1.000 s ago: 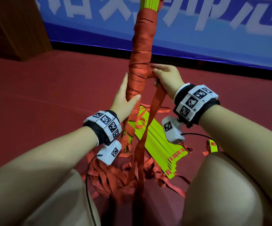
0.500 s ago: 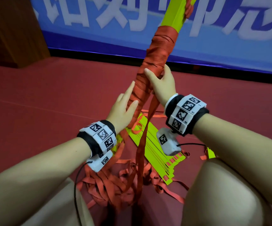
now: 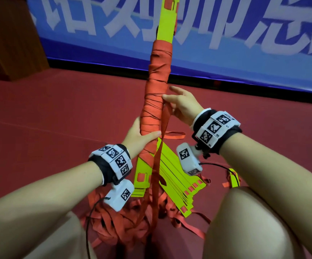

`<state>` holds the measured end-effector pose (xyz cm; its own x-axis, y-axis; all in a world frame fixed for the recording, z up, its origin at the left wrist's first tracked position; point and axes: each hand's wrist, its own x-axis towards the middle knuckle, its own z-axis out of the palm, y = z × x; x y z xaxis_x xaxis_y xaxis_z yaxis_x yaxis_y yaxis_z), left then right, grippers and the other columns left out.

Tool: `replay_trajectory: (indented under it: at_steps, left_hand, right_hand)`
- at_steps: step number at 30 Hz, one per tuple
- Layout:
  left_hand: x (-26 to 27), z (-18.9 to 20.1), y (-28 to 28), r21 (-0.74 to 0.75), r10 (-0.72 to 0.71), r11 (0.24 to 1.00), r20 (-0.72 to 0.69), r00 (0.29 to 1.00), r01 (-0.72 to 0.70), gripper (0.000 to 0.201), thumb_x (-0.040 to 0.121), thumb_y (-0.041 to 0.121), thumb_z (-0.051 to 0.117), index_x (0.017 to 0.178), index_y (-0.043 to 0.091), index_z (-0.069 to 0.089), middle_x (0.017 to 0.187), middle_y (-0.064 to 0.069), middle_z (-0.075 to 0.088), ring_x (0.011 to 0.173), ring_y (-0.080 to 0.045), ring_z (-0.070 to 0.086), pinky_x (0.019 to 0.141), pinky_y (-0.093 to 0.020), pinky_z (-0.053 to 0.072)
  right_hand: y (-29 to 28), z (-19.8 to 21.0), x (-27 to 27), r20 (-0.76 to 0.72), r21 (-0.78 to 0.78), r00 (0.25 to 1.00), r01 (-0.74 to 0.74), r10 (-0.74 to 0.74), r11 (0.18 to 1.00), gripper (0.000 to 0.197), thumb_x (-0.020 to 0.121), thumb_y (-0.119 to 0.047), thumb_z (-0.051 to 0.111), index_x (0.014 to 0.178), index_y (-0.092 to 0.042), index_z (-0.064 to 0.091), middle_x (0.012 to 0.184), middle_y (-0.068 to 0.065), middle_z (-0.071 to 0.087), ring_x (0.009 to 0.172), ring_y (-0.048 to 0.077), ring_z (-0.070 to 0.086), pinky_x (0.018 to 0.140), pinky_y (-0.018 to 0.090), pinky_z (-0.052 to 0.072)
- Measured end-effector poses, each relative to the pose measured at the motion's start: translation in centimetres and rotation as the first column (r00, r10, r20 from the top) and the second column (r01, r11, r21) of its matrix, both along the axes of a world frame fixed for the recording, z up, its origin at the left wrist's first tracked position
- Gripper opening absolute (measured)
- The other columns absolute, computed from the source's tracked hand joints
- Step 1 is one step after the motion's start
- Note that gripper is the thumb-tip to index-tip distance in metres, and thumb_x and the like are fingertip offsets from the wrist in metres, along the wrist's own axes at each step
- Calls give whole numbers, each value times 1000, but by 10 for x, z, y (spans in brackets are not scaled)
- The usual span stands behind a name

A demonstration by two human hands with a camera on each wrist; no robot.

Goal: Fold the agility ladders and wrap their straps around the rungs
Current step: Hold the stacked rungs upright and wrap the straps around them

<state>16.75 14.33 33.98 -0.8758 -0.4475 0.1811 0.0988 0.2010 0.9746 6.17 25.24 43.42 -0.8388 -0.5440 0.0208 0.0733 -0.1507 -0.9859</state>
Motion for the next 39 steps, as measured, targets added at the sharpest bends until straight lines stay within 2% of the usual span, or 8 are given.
replay_trajectory:
  at_steps: [7, 11, 16, 21, 26, 29, 33, 39]
  left_hand:
    - [3, 1, -3, -70, 25, 997, -29, 999, -27, 41, 83, 16, 75, 114, 25, 51, 97, 7, 66, 84, -10, 64, 73, -20, 52]
    - [3, 1, 1, -77, 32, 996, -53, 998, -36, 39, 83, 17, 75, 112, 27, 51, 94, 7, 65, 78, -5, 62, 72, -21, 51]
    - [3, 4, 6, -128, 72, 988, -96, 993, -84, 46, 83, 15, 75, 118, 25, 48, 89, 11, 62, 64, 12, 57, 62, -10, 48]
    - [2, 11, 6, -181, 158, 967, -113, 981, -176, 58, 82, 15, 74, 132, 20, 45, 91, 8, 62, 69, 6, 58, 60, -5, 42]
    - [7, 15, 12, -218, 106, 967, -142, 984, -136, 62, 89, 18, 68, 142, 20, 37, 117, 3, 59, 98, -9, 58, 80, -16, 43]
    - [8, 21, 14, 0, -51, 999, -77, 996, 51, 57, 89, 37, 60, 141, 32, 36, 117, 17, 60, 100, 9, 58, 91, -18, 44]
    - [9, 26, 18, 320, -206, 917, -133, 969, 239, 38, 94, 20, 57, 128, 29, 45, 115, 2, 63, 103, -16, 62, 99, -41, 46]
    - [11, 30, 19, 239, -140, 954, -188, 972, 184, 62, 59, 30, 77, 116, 29, 51, 111, -1, 64, 104, -19, 61, 103, -48, 46]
  right_hand:
    - [2, -2, -1, -21, 108, 999, -33, 35, 994, 55, 88, 19, 35, 140, 1, 38, 70, 12, 49, 43, 13, 53, 48, 25, 49]
    - [-3, 0, 8, -288, 329, 957, 76, 24, 941, 30, 86, 4, 38, 106, -9, 55, 65, 5, 44, 47, 16, 38, 40, 19, 34]
    - [-3, 4, 10, -384, 313, 923, 168, -37, 935, 45, 88, -14, 48, 133, -18, 48, 70, -6, 50, 47, 9, 43, 40, 18, 33]
    - [-6, 5, 16, -343, 148, 938, 113, -56, 983, 38, 90, -16, 59, 127, -12, 54, 54, -8, 52, 38, 10, 43, 44, 23, 39]
    - [-1, 3, 26, -300, -60, 952, 43, -59, 997, 23, 89, -17, 67, 111, -13, 61, 55, -14, 58, 41, 1, 49, 43, 17, 38]
    - [1, 3, 21, -246, -141, 963, 76, -109, 987, 34, 89, -15, 67, 120, -4, 59, 62, -12, 59, 39, 0, 47, 39, 13, 36]
    - [2, 9, 19, -165, -215, 983, 42, -78, 976, 36, 91, -13, 63, 126, -7, 56, 69, -6, 58, 36, 1, 39, 35, 14, 30]
    - [0, 18, 26, -267, -177, 963, -85, 36, 980, 33, 93, -9, 58, 126, -15, 53, 64, -4, 57, 38, 4, 37, 38, 17, 31]
